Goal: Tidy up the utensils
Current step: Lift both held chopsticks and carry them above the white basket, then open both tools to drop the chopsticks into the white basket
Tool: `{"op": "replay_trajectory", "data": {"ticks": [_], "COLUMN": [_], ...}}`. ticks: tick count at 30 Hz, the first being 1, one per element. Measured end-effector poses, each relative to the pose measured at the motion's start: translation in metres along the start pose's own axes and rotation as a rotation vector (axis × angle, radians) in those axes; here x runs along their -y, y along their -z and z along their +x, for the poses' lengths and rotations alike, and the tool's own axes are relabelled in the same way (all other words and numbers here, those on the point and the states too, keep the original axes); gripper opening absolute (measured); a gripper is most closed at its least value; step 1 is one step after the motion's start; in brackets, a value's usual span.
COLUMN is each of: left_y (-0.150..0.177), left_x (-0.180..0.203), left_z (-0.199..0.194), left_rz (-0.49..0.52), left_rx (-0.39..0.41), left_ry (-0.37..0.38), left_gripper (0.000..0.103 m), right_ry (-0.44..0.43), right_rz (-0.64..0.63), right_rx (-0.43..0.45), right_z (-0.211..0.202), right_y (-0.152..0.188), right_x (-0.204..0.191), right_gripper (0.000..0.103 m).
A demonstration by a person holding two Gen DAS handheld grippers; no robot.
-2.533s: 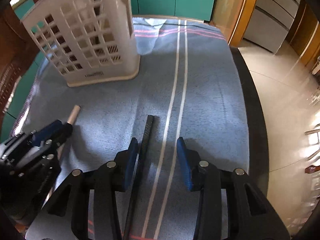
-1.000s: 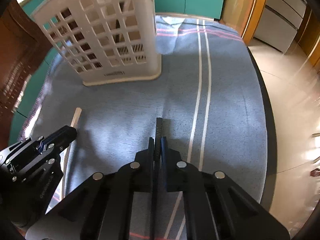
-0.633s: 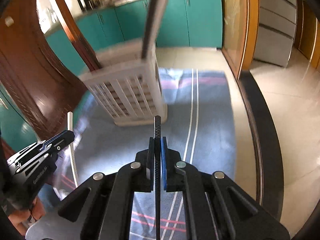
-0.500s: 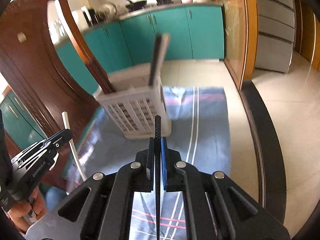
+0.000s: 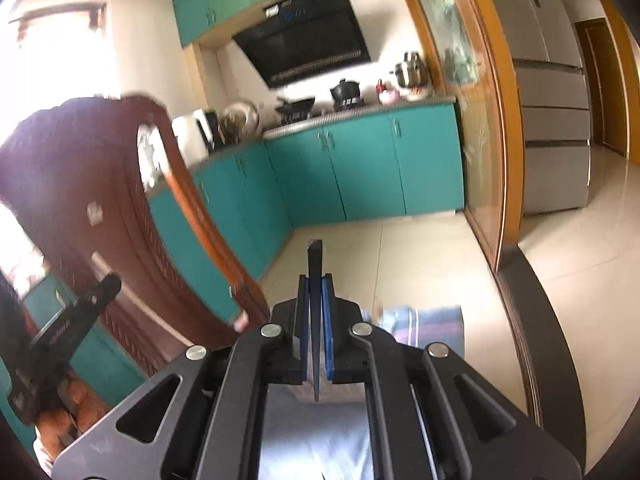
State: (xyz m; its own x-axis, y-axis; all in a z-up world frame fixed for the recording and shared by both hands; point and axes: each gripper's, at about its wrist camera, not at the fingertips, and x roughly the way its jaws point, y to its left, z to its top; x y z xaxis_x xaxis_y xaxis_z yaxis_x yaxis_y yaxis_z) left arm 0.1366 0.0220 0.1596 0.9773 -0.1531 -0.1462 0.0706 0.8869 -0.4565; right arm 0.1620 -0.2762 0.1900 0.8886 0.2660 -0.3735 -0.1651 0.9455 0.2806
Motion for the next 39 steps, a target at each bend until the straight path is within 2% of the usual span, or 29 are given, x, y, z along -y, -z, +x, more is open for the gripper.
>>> {"op": "replay_trajectory", "data": {"ticks": [3, 5, 7, 12, 17, 26, 27, 28, 29, 31, 34, 38, 39], "left_y": [0.001, 0.005, 0.016, 0.045, 0.062, 0.076, 0.076, 0.076, 0.076, 0.075, 0.075, 0.080, 0.082], "left_x": [-0.004, -0.005, -0.001, 0.005, 0.003, 0.000, 0.000, 0.000, -0.001, -0.002, -0.006, -0.008, -0.006], "left_z": [0.011, 0.016, 0.033, 0.069, 0.090, 0.096, 0.095, 0.094, 0.092, 0.086, 0.072, 0.035, 0.029], "left_rz": [-0.052, -0.053, -0.032, 0.037, 0.068, 0.117, 0.117, 0.116, 0.115, 0.109, 0.111, 0.149, 0.173], "left_rx": [0.064, 0.097, 0.104, 0.013, -0.061, -0.111, -0.113, -0.114, -0.116, -0.117, -0.136, -0.165, -0.173], "left_ry": [-0.042, -0.075, -0.127, -0.165, -0.180, -0.185, -0.185, -0.182, -0.181, -0.173, -0.164, -0.150, -0.154], "left_gripper": [0.007, 0.007, 0.007, 0.007, 0.007, 0.009, 0.015, 0.019, 0.030, 0.037, 0.046, 0.066, 0.069], "right_ry": [-0.010, 0.021, 0.068, 0.084, 0.097, 0.110, 0.116, 0.120, 0.120, 0.114, 0.131, 0.155, 0.174], "right_rz": [0.031, 0.028, -0.003, -0.032, -0.061, -0.084, -0.087, -0.090, -0.092, -0.090, -0.099, -0.101, -0.109], "right_rx": [0.073, 0.145, 0.171, 0.119, 0.058, -0.006, -0.007, -0.003, 0.003, 0.031, 0.079, 0.132, 0.144], "right_z": [-0.004, -0.005, 0.002, 0.033, 0.061, 0.085, 0.085, 0.082, 0.078, 0.066, 0.039, 0.002, -0.009], "right_y": [-0.019, -0.026, -0.027, -0.005, 0.026, 0.057, 0.058, 0.060, 0.059, 0.060, 0.060, 0.070, 0.077], "right_x": [-0.003, -0.005, -0.009, -0.008, -0.001, 0.000, 0.000, 0.000, 0.000, 0.001, 0.002, 0.010, 0.012], "right_gripper": [0.007, 0.007, 0.007, 0.007, 0.007, 0.009, 0.011, 0.022, 0.040, 0.053, 0.058, 0.079, 0.081]}}
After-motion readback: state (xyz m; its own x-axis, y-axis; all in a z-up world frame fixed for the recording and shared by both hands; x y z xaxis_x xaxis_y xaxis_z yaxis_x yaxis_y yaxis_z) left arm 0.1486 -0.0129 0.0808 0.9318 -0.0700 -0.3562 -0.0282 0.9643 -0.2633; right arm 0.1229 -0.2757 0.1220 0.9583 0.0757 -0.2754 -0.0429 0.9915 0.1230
